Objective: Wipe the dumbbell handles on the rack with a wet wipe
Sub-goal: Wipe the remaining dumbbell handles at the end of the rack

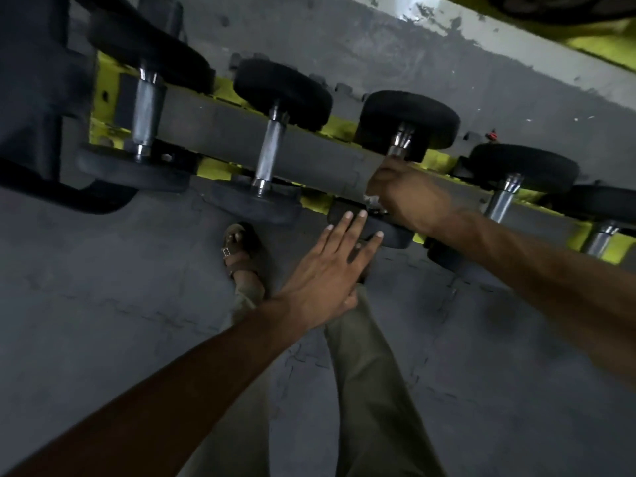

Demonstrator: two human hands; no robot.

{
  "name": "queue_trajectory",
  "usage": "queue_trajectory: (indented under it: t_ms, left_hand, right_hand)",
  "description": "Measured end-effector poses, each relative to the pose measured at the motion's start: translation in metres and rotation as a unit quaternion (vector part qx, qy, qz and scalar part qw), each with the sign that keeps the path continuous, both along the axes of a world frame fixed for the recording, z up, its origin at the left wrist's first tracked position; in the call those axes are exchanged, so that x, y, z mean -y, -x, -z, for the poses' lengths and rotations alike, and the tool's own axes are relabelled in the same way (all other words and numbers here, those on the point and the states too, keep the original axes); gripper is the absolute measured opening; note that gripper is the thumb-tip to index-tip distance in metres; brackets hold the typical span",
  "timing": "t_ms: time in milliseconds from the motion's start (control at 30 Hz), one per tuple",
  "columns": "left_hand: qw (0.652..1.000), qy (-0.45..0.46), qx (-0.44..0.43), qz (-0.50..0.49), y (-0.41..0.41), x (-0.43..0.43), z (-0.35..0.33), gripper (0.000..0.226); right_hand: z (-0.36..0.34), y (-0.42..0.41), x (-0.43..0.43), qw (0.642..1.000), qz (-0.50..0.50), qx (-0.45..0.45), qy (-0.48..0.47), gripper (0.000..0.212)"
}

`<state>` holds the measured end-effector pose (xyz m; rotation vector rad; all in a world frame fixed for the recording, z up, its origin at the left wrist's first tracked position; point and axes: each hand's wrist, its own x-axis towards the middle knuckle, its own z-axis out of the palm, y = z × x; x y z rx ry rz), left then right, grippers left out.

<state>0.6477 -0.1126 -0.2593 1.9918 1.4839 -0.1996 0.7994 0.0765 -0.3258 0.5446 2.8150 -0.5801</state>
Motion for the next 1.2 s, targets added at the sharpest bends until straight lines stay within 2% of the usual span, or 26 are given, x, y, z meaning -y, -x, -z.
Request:
queue_trajectory:
  t_ms: [100, 167, 233, 300, 333, 400, 467, 533, 567, 667, 800, 833, 933, 967, 1000, 1067, 1133, 1167, 1200]
  left_hand:
    - [1.000, 0.009, -0.024, -0.001, -0.014, -0.006, 0.000, 0.112]
    - [0.999, 0.012, -0.039, 0.003, -0.018, -0.007, 0.002, 0.114]
    - [0.999, 0.004, -0.049, 0.007, -0.019, -0.005, 0.005, 0.118]
    - [0.998, -0.003, -0.056, 0.012, -0.019, -0.002, 0.008, 0.121]
    - [0.998, -0.004, -0.059, 0.014, -0.019, -0.002, 0.008, 0.122]
    - [0.998, -0.004, -0.057, 0.009, -0.020, -0.002, 0.009, 0.124]
    - [0.999, -0.003, -0.051, -0.003, -0.023, 0.000, 0.009, 0.124]
    - [0.999, -0.005, -0.052, -0.001, -0.025, 0.001, 0.011, 0.123]
    - [0.999, -0.007, -0.053, 0.002, -0.026, 0.001, 0.012, 0.124]
    - [0.998, -0.008, -0.056, 0.004, -0.024, 0.003, 0.016, 0.127]
    - [0.999, -0.020, -0.049, 0.010, -0.021, 0.004, 0.021, 0.127]
    - [0.999, -0.022, -0.047, 0.011, -0.020, 0.004, 0.023, 0.126]
    - [0.999, -0.021, -0.045, 0.020, -0.018, 0.006, 0.025, 0.126]
    - [0.999, -0.020, -0.045, 0.023, -0.017, 0.005, 0.024, 0.126]
    - [0.998, -0.019, -0.045, 0.026, -0.016, 0.005, 0.023, 0.126]
    - [0.998, -0.020, -0.045, 0.032, -0.014, 0.004, 0.022, 0.125]
    - [0.998, -0.018, -0.043, 0.039, -0.012, 0.002, 0.020, 0.125]
    - [0.998, -0.015, -0.041, 0.042, -0.011, 0.002, 0.020, 0.125]
    - [0.998, -0.012, -0.039, 0.044, -0.010, 0.002, 0.020, 0.126]
  right_hand:
    - [-0.009, 0.001, -0.018, 0.997, -0.067, 0.030, -0.027, 0.027]
    - [-0.014, 0.001, -0.037, 0.994, -0.032, 0.021, -0.100, 0.024]
    - [-0.006, -0.002, -0.038, 0.992, 0.036, 0.008, -0.120, 0.030]
    - [0.003, -0.003, -0.014, 0.995, 0.097, -0.020, -0.030, 0.028]
    - [0.008, -0.004, 0.000, 0.990, 0.131, -0.042, 0.031, 0.019]
    - [0.011, -0.010, 0.021, 0.961, 0.237, -0.076, 0.120, 0.004]
    - [0.016, -0.022, 0.030, 0.891, 0.398, -0.077, 0.204, 0.015]
    - [0.024, -0.032, 0.038, 0.788, 0.539, -0.072, 0.288, 0.027]
    - [0.028, -0.032, 0.042, 0.749, 0.581, -0.078, 0.311, 0.030]
    - [0.038, -0.015, 0.042, 0.661, 0.648, -0.108, 0.363, 0.029]
    - [0.041, -0.002, 0.004, 0.498, 0.692, -0.181, 0.489, 0.032]
    - [0.039, 0.002, -0.008, 0.451, 0.699, -0.217, 0.510, 0.034]
    - [0.035, 0.015, -0.028, 0.260, 0.707, -0.297, 0.586, 0.033]
    - [0.034, 0.017, -0.030, 0.208, 0.694, -0.310, 0.615, 0.032]
    - [0.033, 0.016, -0.030, 0.193, 0.683, -0.316, 0.630, 0.031]
    - [0.027, 0.017, -0.027, 0.231, 0.688, -0.300, 0.619, 0.029]
    - [0.024, 0.023, -0.019, 0.242, 0.718, -0.321, 0.568, 0.023]
    - [0.025, 0.027, -0.015, 0.262, 0.743, -0.337, 0.515, 0.019]
    - [0.027, 0.030, -0.010, 0.307, 0.767, -0.345, 0.445, 0.017]
